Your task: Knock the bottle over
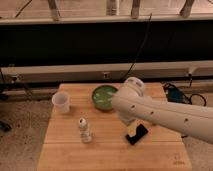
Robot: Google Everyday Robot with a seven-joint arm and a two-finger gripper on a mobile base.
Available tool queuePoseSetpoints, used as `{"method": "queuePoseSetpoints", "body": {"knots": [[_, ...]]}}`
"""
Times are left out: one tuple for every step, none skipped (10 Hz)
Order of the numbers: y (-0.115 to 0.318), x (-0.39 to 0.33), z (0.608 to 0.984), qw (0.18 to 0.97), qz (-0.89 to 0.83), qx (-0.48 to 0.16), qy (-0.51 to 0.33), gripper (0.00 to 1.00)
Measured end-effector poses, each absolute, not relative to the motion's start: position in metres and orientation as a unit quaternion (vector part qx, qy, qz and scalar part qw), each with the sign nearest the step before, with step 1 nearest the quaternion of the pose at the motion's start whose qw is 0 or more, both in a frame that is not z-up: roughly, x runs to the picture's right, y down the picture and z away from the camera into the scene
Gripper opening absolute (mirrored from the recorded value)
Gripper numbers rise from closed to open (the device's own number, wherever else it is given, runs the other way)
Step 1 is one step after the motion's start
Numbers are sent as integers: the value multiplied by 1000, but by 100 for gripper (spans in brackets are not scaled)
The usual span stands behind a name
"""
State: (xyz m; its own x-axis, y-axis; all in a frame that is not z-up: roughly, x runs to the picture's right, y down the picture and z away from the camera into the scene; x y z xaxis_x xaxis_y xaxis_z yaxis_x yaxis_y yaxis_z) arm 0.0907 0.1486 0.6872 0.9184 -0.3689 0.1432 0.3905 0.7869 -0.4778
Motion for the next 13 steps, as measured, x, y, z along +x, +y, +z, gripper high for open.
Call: {"method": "queuePoseSetpoints", "body": {"knots": [[149, 82, 688, 945, -203, -256, -25, 57], [150, 79, 688, 944, -205, -256, -26, 47], [152, 80, 688, 943, -209, -259, -27, 39], [154, 79, 687, 941, -214, -261, -30, 35], [157, 79, 686, 940, -215, -263, -32, 29], [159, 75, 687, 939, -217, -263, -37, 18], [161, 68, 688, 938, -220, -263, -43, 9], [162, 66, 689, 938, -221, -263, -47, 3], [164, 63, 688, 937, -222, -265, -50, 2], [167, 62, 689, 935, -227, -267, -55, 2], [169, 61, 689, 934, -229, -268, -58, 2], [171, 58, 689, 933, -231, -269, -61, 2], [172, 53, 690, 932, -235, -268, -66, 2]]}}
